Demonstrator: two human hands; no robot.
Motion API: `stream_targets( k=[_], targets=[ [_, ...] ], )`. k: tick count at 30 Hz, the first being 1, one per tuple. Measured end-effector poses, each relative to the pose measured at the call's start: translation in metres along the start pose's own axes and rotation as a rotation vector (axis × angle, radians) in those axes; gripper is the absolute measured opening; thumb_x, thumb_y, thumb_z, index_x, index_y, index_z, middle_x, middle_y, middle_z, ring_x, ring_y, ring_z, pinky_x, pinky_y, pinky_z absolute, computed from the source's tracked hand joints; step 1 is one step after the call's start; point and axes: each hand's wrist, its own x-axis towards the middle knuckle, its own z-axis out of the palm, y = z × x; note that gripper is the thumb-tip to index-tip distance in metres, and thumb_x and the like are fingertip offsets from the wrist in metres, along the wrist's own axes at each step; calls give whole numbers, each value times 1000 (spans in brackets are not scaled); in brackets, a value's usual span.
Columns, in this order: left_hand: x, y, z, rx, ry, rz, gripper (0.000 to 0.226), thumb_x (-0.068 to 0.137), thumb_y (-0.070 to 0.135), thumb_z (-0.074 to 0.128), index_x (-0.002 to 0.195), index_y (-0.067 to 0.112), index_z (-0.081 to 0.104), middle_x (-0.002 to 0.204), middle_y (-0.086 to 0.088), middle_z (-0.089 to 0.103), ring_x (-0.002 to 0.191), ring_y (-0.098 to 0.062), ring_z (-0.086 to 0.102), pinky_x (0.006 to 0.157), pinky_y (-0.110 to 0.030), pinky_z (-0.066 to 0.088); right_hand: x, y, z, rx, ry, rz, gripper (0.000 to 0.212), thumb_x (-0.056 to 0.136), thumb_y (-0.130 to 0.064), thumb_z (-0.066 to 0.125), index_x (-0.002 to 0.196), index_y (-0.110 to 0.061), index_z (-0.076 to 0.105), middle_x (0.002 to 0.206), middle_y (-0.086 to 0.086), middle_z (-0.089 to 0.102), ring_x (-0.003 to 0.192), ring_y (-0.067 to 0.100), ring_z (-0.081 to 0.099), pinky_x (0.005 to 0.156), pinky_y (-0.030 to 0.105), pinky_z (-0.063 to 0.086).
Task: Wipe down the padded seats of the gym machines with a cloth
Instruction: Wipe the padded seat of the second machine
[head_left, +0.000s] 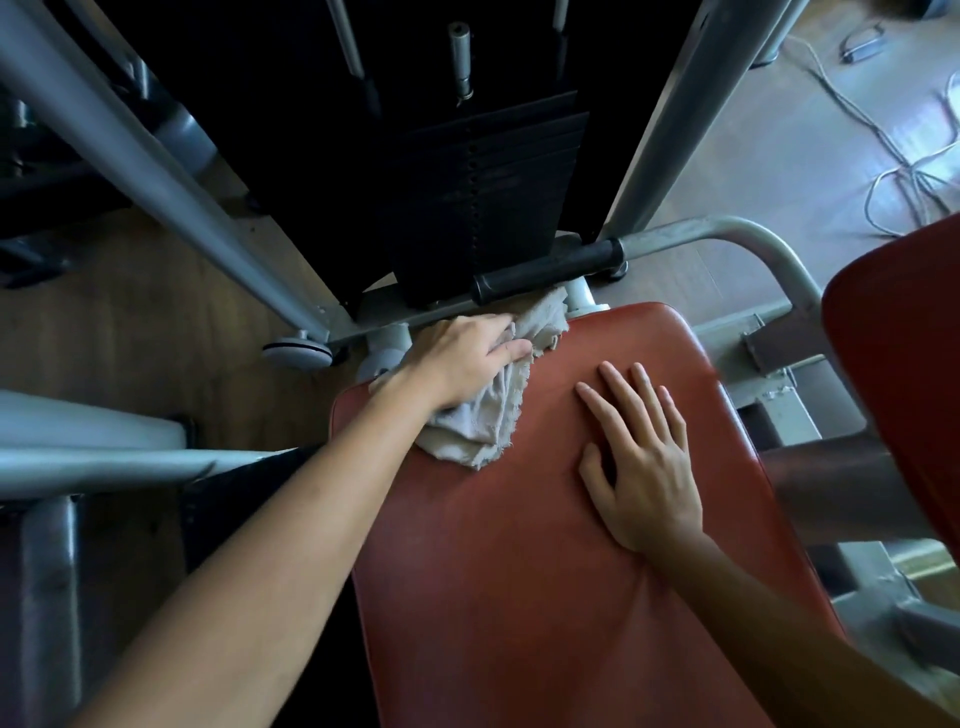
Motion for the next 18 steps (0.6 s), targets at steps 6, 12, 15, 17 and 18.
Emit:
stream_targets(
  k=[6,12,15,17,18],
  targets=[
    [-51,-50,-16,50,86,-56,35,96,63,47,76,34,52,69,13,56,81,-27,63,70,-38,47,-1,0,-1,8,4,1,57,92,-29,47,149,-20,47,162,3,33,155,25,17,124,51,19],
    [-35,-27,-15,118,70,-10,44,99,52,49,69,24,34,64,10,45,67,-17,48,64,-37,35,0,0,0,-1,4,10,58,92,-28,48,149,-20,46,162,3,33,155,26,17,123,51,19],
    [-11,4,-4,99,48,39,38,101,48,48,77,21,39,67,14,43,76,-16,48,68,-33,28,0,0,0,-13,3,5,58,92,-28,49,149,-20,47,162,3,33,155,26,18,123,50,19],
    [-9,6,-1,100,63,48,38,101,50,48,79,20,41,67,14,43,77,-18,50,68,-34,31,0,0,-1,-14,7,4,58,92,-28,49,149,-20,47,162,3,33,155,25,18,124,50,19],
    [-13,1,-1,104,72,44,38,100,51,48,80,20,42,67,14,44,76,-17,49,67,-33,32,0,0,-1,-13,9,4,58,92,-28,49,149,-20,47,162,3,33,155,25,18,124,50,19]
  ],
)
